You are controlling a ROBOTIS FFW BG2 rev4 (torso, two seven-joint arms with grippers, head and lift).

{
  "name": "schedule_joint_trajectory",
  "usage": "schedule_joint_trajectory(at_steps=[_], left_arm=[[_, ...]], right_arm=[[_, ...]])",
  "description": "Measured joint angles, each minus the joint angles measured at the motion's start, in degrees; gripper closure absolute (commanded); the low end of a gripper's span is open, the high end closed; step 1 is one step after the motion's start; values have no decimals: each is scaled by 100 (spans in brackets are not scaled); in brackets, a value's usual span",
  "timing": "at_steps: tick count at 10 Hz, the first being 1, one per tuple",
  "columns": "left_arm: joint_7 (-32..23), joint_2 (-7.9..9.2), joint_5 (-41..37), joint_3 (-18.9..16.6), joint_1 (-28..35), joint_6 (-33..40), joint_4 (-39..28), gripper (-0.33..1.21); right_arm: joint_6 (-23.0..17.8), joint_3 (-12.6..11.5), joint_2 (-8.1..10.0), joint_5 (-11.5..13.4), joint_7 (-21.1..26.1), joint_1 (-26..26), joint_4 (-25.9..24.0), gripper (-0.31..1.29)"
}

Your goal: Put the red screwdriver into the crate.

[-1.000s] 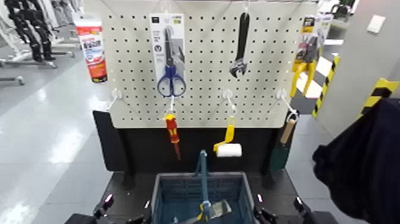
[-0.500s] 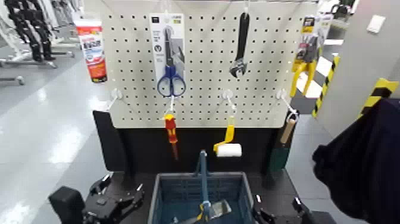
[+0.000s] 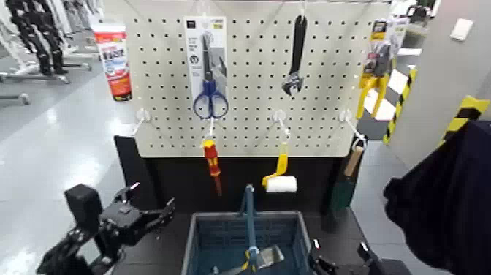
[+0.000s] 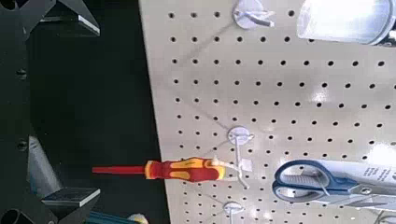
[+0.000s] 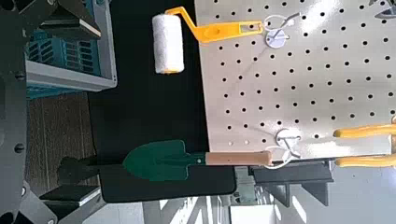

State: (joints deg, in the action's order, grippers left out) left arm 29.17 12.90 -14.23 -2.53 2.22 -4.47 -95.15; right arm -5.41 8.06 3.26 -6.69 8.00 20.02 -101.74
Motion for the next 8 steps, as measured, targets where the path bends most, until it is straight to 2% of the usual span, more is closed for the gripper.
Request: schedule_joint_trajectory(at_steps=[3,8], left_arm=[[451,112,-30,320,-681,-175,485,11],[561,179,-317,917,-1367,-89,1053,11]], right_arm=[[-43,17,1,-22,-2,-25,40,14],[-124,38,17,-68,-9,-67,97,14]])
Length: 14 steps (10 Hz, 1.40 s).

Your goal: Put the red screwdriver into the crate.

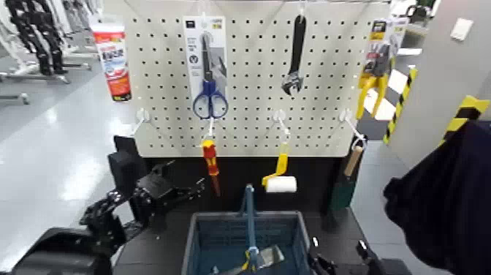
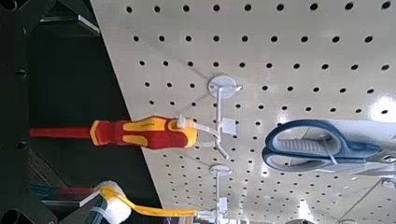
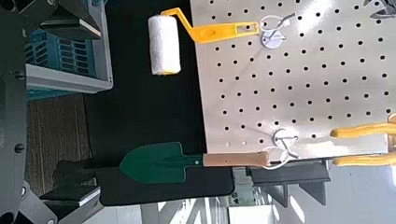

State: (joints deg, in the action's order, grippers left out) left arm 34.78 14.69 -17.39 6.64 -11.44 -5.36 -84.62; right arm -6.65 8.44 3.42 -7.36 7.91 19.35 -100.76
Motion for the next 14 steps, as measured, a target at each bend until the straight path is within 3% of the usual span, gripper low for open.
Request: schedule_joint_trajectory(at_steps=[7,10,12,13,14], left_arm=[[125,-95,-180,583,-752,327,841,16],[140,-157,-227,665,-900,374,1076,57],[151,-213,-269,721,-987,376,1216,98],[152,-220,-268,740,-1004,371,1225,101],[152,-220,-260,746,-1005,365,1216,120]], right_arm=[[-69,24,9,-37,1,-28,48,14],[-73,26,6,-44,1,-30,57,14],[-84,26,1,-46,2,-36,57,14],[-84,26,3,-48,1,-37,57,14],[-85,26,2,-53,3,-35,58,14]])
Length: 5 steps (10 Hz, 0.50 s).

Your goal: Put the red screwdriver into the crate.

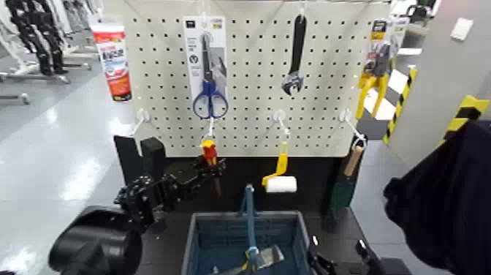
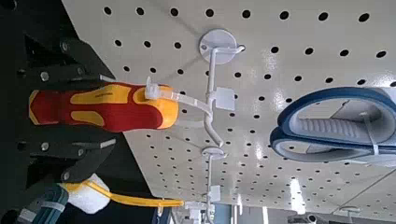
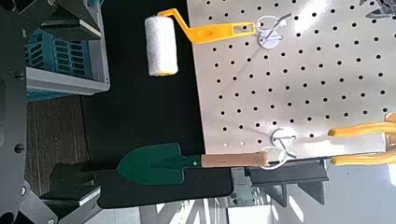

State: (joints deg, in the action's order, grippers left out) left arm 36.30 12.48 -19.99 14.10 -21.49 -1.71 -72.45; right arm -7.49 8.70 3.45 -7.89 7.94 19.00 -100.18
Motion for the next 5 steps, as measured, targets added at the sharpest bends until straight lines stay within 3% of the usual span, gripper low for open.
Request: schedule_joint_trajectory(at_steps=[5], left_arm=[[-35,-32,9,9,57,49,-136,120]], right_arm=[[-2,7,6,-14,1,-2,11,14]])
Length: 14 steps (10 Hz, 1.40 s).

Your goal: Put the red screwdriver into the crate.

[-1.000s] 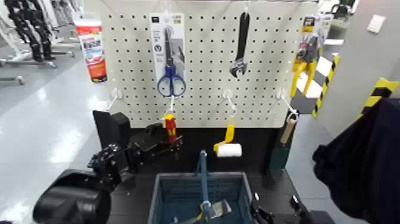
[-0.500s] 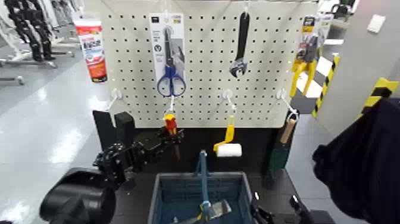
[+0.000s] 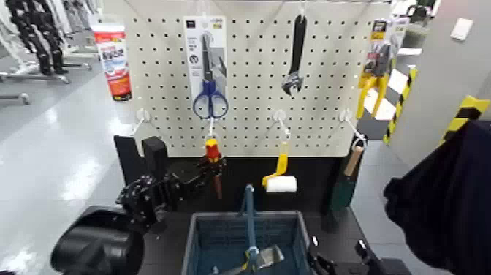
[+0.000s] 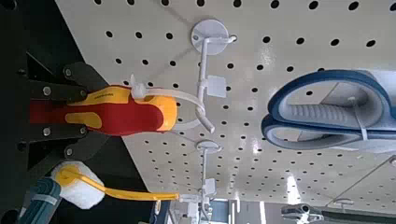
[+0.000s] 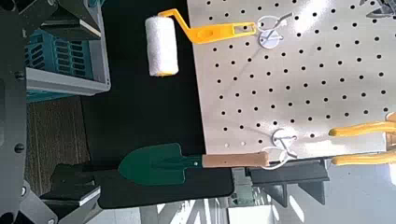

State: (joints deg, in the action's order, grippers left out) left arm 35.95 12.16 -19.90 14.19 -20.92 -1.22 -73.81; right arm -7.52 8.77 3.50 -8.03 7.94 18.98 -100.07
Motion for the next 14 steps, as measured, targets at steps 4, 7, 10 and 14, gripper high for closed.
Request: schedule_joint_trajectory(at_steps=[4,7,10,14], left_arm=[[-100,-4,88,-94,257,-21,-427,120],[-153,-21,102,-144,452,-145,-887,120],[-229,-29,106,-219,710,-462,-1386,120],[-402,-12,149,-450,1132,-1581,-2412,120]], right_arm=[[33,11,1,2,-1,-9,5,14],[72,31,14,3,-3,-32,5,14],[84,28,11,4,-3,-35,-2,14],[53,9,15,3,-1,-26,-2,14]])
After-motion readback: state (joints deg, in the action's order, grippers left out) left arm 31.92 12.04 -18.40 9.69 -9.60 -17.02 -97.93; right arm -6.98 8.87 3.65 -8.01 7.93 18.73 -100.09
